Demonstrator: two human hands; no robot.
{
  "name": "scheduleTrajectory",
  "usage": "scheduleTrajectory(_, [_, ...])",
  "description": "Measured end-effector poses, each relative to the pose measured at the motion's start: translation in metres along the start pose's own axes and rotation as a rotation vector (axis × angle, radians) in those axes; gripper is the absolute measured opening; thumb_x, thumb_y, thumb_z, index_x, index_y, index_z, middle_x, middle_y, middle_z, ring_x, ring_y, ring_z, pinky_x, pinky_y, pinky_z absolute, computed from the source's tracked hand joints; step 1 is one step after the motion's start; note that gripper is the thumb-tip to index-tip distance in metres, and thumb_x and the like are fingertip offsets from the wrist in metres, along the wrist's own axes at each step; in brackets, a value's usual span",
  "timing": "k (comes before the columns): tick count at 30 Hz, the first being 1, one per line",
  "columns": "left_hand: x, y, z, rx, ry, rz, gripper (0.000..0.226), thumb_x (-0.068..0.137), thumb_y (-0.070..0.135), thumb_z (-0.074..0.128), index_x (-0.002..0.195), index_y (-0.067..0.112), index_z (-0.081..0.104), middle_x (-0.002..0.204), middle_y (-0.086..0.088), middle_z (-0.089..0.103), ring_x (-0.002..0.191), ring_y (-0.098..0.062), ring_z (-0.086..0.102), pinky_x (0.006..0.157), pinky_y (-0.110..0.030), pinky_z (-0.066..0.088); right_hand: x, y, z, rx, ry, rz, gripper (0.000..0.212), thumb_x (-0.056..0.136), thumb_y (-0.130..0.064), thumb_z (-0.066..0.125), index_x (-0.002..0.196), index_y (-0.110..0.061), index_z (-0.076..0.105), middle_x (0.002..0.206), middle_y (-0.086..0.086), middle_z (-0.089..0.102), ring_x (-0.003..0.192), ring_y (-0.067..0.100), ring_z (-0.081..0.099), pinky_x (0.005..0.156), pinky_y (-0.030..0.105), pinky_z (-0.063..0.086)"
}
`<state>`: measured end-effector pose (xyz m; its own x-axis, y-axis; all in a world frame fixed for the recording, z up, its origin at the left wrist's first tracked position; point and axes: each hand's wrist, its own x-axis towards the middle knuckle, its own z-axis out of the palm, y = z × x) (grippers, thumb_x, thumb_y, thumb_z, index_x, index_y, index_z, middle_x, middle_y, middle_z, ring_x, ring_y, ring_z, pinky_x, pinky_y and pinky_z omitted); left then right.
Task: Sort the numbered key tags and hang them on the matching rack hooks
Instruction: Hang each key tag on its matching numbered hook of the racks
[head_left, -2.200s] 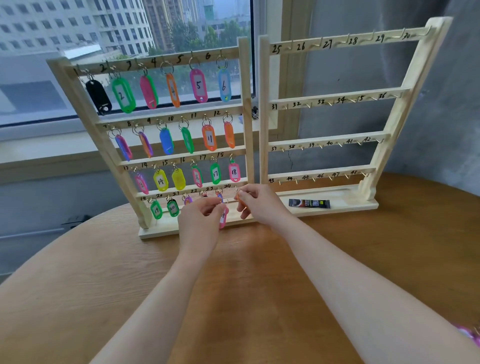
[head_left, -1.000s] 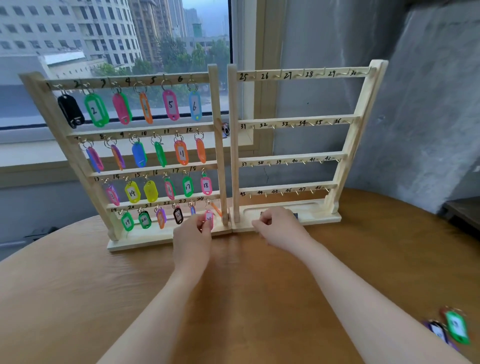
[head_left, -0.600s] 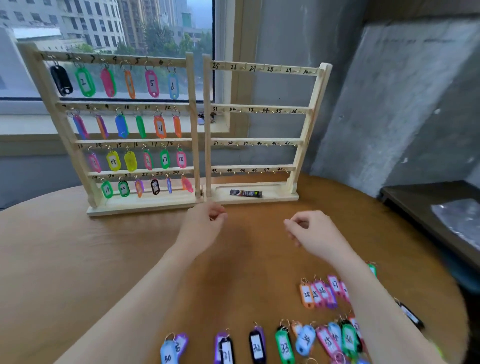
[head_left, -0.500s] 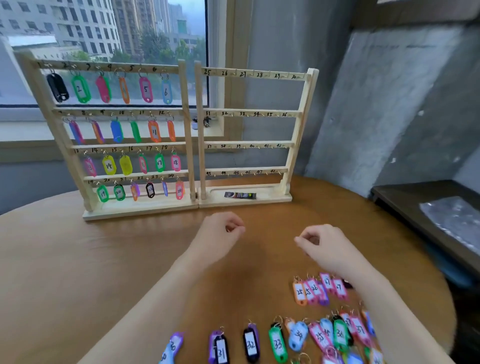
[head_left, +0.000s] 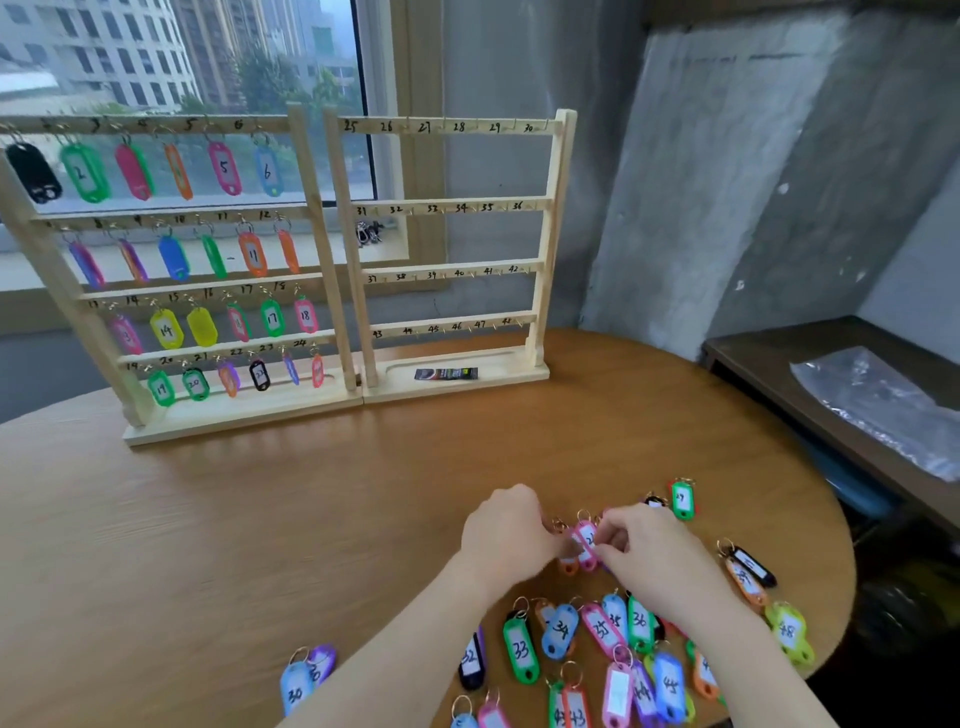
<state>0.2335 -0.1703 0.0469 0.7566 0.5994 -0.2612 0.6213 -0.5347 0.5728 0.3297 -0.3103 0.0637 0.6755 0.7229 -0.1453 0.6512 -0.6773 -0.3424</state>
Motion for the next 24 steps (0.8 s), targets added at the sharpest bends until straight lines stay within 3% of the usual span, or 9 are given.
scheduleTrajectory(5, [0.004, 0.001, -0.003, -0.039, -0.067, -0.007, 0.029, 0.078, 0.042, 0.083, 0.090, 0.016, 0.077, 0.073, 0.002, 0.068, 0.058, -0.014, 0.059, 0.052, -0.025, 0.045, 0.002, 0.005, 0.002, -0.033, 0.023, 0.018, 0.018, 0.097, -0.026, 0.059, 0.089, -0.035, 0.072, 0.084, -0.014, 0.069, 0.077, 0.006, 0.064, 0.070, 0.030, 0.056])
scheduleTrajectory(8, [0.007, -0.003, -0.007, -0.076, -0.088, -0.003, 0.026, 0.084, 0.042, 0.077, 0.082, 0.016, 0.075, 0.062, 0.003, 0.061, 0.051, -0.012, 0.053, 0.050, -0.024, 0.043, 0.003, 0.000, 0.002, -0.050, 0.028, 0.023, 0.016, 0.098, -0.030, 0.058, 0.094, -0.035, 0.073, 0.089, -0.014, 0.070, 0.081, 0.005, 0.064, 0.068, 0.025, 0.052])
scheduleTrajectory(12, [0.002, -0.008, -0.016, -0.083, -0.106, 0.023, 0.032, 0.094, 0.043, 0.065, 0.068, 0.023, 0.065, 0.066, 0.004, 0.059, 0.059, -0.012, 0.052, 0.052, -0.024, 0.040, 0.005, -0.012, 0.005, -0.033, 0.047, 0.030, 0.016, 0.091, -0.048, 0.067, 0.096, -0.034, 0.072, 0.092, -0.016, 0.067, 0.082, 0.006, 0.062, 0.065, 0.024, 0.046])
scheduleTrajectory(15, [-0.001, -0.016, -0.028, -0.135, -0.135, 0.030, 0.021, 0.092, 0.038, 0.067, 0.082, 0.019, 0.068, 0.077, 0.002, 0.062, 0.067, -0.013, 0.053, 0.057, -0.025, 0.041, 0.005, -0.020, 0.007, -0.061, 0.049, 0.047, 0.024, 0.084, -0.057, 0.071, 0.091, -0.034, 0.069, 0.090, -0.014, 0.067, 0.083, 0.008, 0.062, 0.067, 0.026, 0.048])
scheduleTrajectory(19, [-0.007, -0.029, -0.044, -0.359, -0.143, 0.063, 0.007, 0.092, 0.021, 0.070, 0.091, 0.014, 0.067, 0.083, -0.004, 0.077, 0.063, -0.008, 0.060, 0.071, -0.032, 0.050, 0.005, -0.028, 0.007, -0.078, 0.023, 0.050, 0.021, 0.087, -0.053, 0.072, 0.089, -0.033, 0.065, 0.091, -0.012, 0.066, 0.083, 0.009, 0.061, 0.069, 0.026, 0.048])
scheduleTrajectory(24, [-0.018, -0.037, -0.066, -0.499, -0.173, 0.106, 0.013, 0.094, 0.013, 0.067, 0.105, 0.010, 0.073, 0.085, 0.000, 0.078, 0.066, -0.007, 0.060, 0.060, -0.013, 0.045, 0.012, -0.031, 0.010, 0.051, 0.004, 0.001, 0.030, 0.096, -0.047, 0.062, 0.074, -0.027, 0.059, 0.076, -0.007, 0.062, 0.069, 0.008, 0.057, 0.058, 0.027, 0.042])
